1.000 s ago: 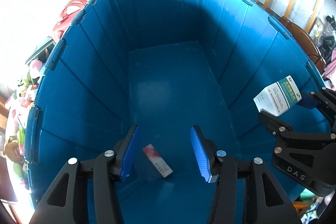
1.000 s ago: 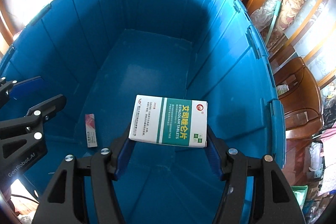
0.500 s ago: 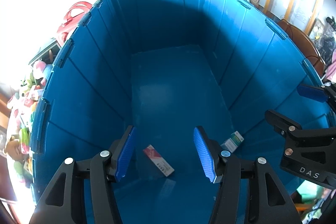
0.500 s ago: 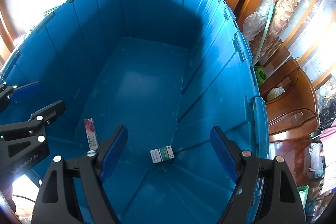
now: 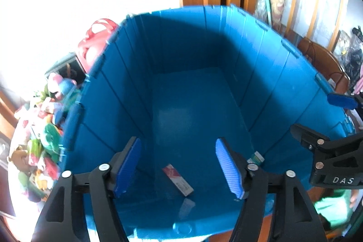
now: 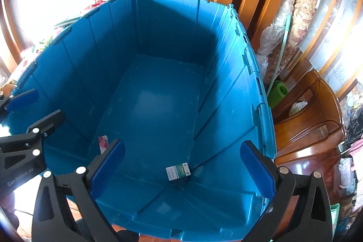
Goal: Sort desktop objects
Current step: 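Move both tools back over the pile on the table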
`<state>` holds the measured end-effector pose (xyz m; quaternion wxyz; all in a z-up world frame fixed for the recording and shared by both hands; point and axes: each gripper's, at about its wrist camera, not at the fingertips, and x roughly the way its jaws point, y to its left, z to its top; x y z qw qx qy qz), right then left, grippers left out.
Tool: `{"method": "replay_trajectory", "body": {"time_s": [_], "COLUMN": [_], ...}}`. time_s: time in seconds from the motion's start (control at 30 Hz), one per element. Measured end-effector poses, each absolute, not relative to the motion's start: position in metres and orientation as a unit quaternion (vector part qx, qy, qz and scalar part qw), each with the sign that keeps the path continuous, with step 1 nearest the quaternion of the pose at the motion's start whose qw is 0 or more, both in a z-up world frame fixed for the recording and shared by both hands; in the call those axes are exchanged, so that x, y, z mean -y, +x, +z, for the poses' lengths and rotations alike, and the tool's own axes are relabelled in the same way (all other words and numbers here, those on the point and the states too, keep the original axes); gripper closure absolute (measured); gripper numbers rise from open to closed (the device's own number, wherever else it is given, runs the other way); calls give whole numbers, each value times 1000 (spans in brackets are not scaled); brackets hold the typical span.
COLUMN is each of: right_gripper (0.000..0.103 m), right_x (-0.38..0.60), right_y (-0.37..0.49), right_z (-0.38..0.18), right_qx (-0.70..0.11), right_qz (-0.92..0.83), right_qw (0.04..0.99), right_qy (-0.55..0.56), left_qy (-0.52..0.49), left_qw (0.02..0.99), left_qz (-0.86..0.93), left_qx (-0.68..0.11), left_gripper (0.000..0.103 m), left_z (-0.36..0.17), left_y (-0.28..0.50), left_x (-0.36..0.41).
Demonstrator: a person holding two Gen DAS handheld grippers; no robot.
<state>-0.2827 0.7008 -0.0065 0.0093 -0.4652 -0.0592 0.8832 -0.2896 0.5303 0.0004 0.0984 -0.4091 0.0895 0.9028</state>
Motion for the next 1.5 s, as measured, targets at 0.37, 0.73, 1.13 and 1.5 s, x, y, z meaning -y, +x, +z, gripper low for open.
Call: {"method": "replay_trajectory", "body": {"time_s": [0.37, 0.73, 1.13, 1.5], "right_gripper": [0, 0, 0, 0], "right_x": [-695, -663, -544, -328], "right_y": [-267, -246, -204, -199], "right_z": [0, 19, 54, 26], "right_qx": [53, 58, 44, 43], "right_qz": [891, 904, 932, 923], "right_qw": [-2, 1, -39, -153], "right_qy": [-451, -423, -358, -351], "left_qy": [-383, -357, -316, -344], "left_qw": [88, 80, 29, -88], "left_qz": [916, 929, 947, 935], "left_qx": [-84, -61, -36, -19], "left_gripper": [25, 24, 23, 22], "left_z": [14, 30, 49, -2], "left_y": [-268, -246, -201, -154], "left_x": [-516, -475, -336, -125]}}
